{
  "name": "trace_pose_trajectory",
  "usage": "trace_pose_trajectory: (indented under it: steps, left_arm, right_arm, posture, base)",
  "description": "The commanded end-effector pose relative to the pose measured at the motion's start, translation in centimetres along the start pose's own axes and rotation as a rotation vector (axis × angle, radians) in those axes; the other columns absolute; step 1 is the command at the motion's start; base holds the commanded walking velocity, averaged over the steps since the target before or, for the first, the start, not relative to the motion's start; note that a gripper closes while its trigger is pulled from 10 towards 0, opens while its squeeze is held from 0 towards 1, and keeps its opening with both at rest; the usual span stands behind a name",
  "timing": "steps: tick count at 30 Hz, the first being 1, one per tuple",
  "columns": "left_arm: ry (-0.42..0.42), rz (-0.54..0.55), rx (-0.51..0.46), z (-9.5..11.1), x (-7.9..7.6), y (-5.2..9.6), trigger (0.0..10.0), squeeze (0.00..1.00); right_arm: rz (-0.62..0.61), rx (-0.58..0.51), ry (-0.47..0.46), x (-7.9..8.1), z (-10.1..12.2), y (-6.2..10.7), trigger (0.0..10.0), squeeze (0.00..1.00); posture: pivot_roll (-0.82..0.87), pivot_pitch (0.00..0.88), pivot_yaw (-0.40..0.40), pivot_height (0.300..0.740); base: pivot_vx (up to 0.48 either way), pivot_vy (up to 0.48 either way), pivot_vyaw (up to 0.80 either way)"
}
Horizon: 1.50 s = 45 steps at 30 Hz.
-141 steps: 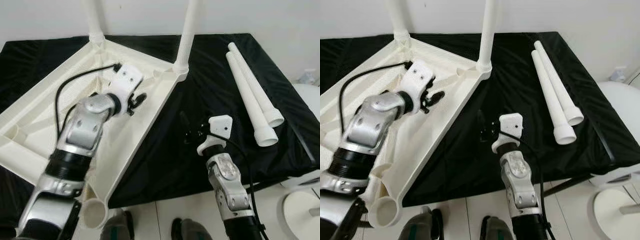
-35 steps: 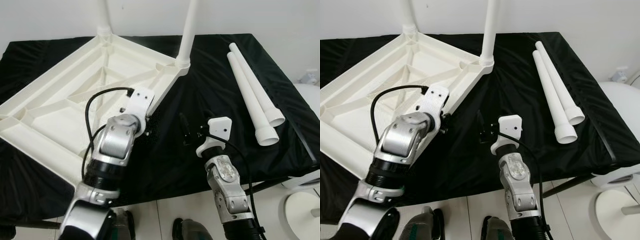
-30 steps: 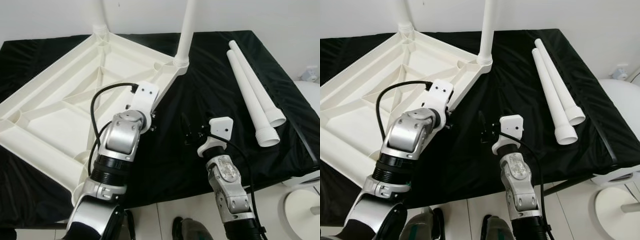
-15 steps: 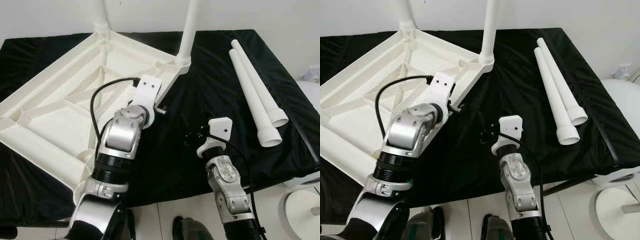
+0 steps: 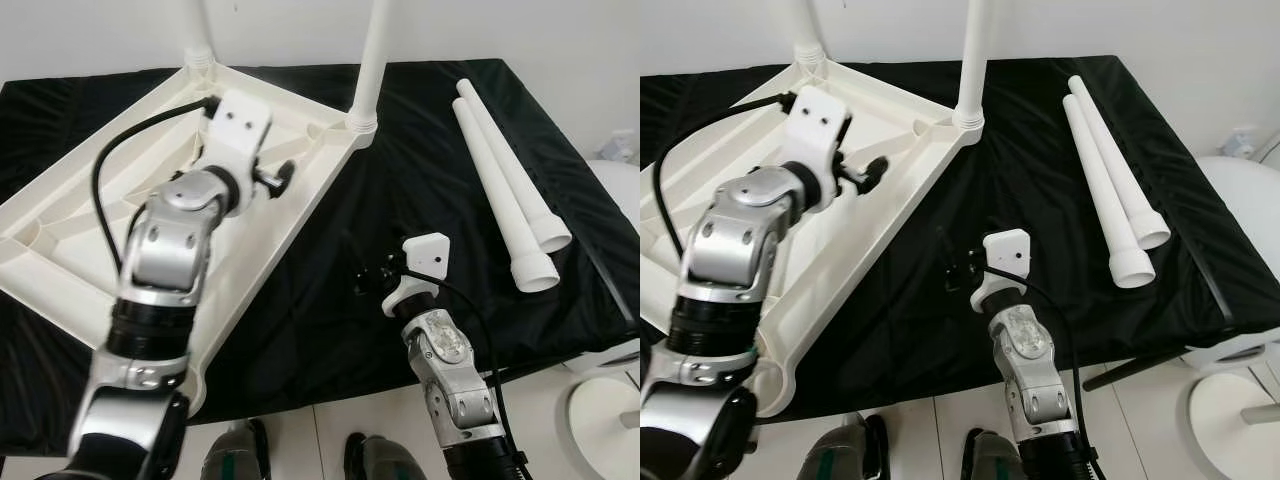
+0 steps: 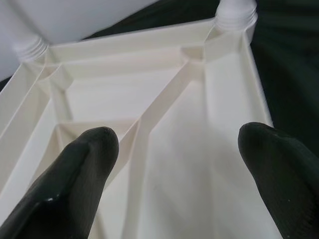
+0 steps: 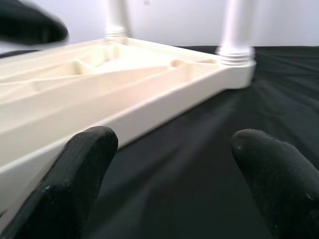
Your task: Building children table
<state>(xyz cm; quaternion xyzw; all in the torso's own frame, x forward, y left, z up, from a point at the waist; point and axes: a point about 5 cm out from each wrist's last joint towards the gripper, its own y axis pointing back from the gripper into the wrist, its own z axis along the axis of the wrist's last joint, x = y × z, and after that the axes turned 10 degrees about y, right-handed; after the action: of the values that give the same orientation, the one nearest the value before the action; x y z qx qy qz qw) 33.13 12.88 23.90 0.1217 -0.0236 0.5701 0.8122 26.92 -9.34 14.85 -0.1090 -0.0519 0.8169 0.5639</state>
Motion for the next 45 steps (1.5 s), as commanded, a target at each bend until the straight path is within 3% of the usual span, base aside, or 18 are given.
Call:
trace_pose_trajectory:
  steps: [1,3,8,12,15,21,25,28,30,32,45]
  left_arm:
    - [-0.042,-0.022,-0.012,0.1,-0.3,0.2,10.0,0.00]
    - [-0.102,-0.036,0.016,-0.8,0.2,0.7,10.0,0.00]
    - [-0.126,-0.057,0.060,-1.9,0.5,1.2,10.0,0.00]
    - [-0.208,-0.046,0.087,-2.9,0.7,2.0,10.0,0.00]
    - [-0.214,-0.043,0.090,-3.0,0.8,2.1,10.0,0.00]
    - [-0.289,-0.017,0.104,-3.3,1.3,3.1,10.0,0.00]
    - [-0.317,0.006,0.111,-3.4,1.9,4.1,10.0,0.00]
    - [-0.321,0.025,0.115,-3.4,2.2,4.3,10.0,0.00]
    - [-0.326,0.055,0.117,-3.2,2.8,4.5,10.0,0.00]
    - [-0.359,0.139,0.117,-2.6,4.4,5.0,10.0,0.00]
    - [-0.449,0.315,0.082,-0.1,8.1,6.4,10.0,0.00]
  right_arm:
    - [0.036,0.006,-0.010,0.5,0.2,-0.2,10.0,0.00]
    - [0.084,0.027,-0.005,1.2,0.3,-0.7,10.0,0.00]
    - [0.140,0.039,0.007,2.0,0.4,-1.2,10.0,0.00]
    - [0.269,0.059,-0.014,3.3,1.1,-2.3,10.0,0.00]
    - [0.279,0.063,-0.017,3.4,1.2,-2.4,10.0,0.00]
    - [0.348,0.089,-0.075,4.3,2.1,-3.5,10.0,0.00]
    - [0.462,0.097,-0.189,5.5,2.8,-4.1,10.0,0.00]
    - [0.483,0.101,-0.229,5.7,3.1,-4.3,10.0,0.00]
    - [0.498,0.104,-0.240,5.9,3.2,-4.5,10.0,0.00]
    - [0.532,0.149,-0.265,6.3,3.2,-4.8,10.0,0.00]
    - [0.546,0.429,-0.346,6.3,1.2,-4.4,10.0,0.00]
  posture:
    - [0.01,0.103,-0.011,0.740]
    - [0.02,0.101,-0.019,0.740]
    - [0.02,0.099,-0.023,0.740]
    - [0.05,0.103,-0.062,0.740]
    - [0.05,0.103,-0.062,0.740]
    - [0.07,0.120,-0.098,0.740]
    - [0.09,0.128,-0.113,0.740]
    - [0.09,0.129,-0.117,0.740]
    - [0.09,0.129,-0.117,0.740]
    - [0.10,0.132,-0.122,0.740]
    - [0.08,0.139,-0.122,0.740]
  base:
    - [0.000,0.000,0.00]
    - [0.000,0.000,0.00]
    - [0.000,0.000,0.00]
    - [0.000,0.000,0.00]
    - [0.000,0.000,0.00]
    - [0.000,0.000,0.00]
    - [0.000,0.000,0.00]
    - [0.000,0.000,0.00]
    - [0.000,0.000,0.00]
    - [0.000,0.000,0.00]
    - [0.000,0.000,0.00]
